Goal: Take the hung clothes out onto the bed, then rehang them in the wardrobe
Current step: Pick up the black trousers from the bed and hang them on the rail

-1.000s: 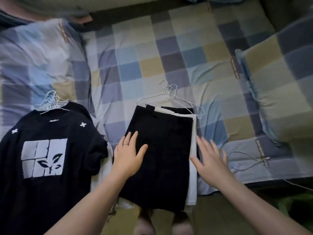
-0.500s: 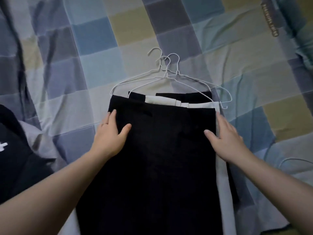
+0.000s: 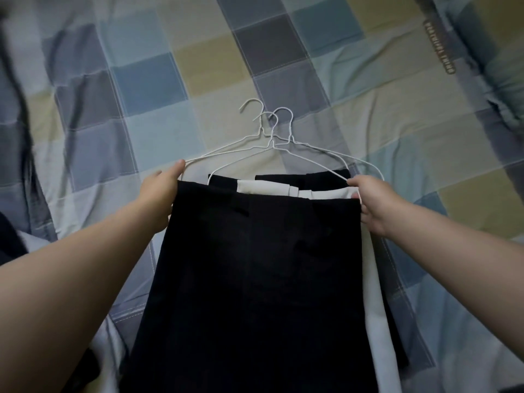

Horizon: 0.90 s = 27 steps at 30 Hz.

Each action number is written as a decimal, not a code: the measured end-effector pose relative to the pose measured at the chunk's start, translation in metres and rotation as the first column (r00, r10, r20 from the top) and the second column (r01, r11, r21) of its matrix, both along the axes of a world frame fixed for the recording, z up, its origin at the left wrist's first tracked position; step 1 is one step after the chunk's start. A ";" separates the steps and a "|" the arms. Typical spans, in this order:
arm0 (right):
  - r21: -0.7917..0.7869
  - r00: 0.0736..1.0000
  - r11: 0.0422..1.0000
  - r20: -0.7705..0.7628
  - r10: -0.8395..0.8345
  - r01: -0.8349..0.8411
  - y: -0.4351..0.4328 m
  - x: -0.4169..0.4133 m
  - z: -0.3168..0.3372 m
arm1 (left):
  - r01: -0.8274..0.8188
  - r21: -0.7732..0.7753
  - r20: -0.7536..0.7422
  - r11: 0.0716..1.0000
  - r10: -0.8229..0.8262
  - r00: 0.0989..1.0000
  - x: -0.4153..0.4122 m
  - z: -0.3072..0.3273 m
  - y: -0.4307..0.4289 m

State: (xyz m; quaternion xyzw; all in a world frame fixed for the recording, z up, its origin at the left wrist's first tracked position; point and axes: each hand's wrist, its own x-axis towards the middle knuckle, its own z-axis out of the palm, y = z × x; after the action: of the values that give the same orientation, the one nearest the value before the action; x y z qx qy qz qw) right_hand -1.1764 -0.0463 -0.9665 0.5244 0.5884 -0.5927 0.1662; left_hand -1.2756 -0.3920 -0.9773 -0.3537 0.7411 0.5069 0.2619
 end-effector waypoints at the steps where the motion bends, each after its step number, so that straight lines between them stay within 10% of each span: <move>1: -0.031 0.999 0.999 -0.009 -0.031 0.030 0.001 0.000 0.009 | -0.018 0.014 -0.012 1.000 0.019 1.000 -0.001 0.001 -0.003; 10: -0.184 0.984 0.976 -0.111 -0.141 0.119 -0.003 0.044 0.112 | -0.055 0.013 -0.044 0.998 0.055 0.998 0.035 0.108 -0.024; 27: 0.173 0.924 0.921 -0.222 -0.310 0.350 -0.122 0.355 0.385 | 0.264 0.014 -0.273 0.964 -0.250 0.929 0.229 0.353 -0.084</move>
State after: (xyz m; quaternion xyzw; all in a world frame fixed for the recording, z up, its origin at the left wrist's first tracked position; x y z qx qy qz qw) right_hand -0.8213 -0.1684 -0.5819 0.5719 0.5631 -0.5945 -0.0497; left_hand -1.0462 -0.4756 -0.6242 -0.1748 0.7966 0.5301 0.2318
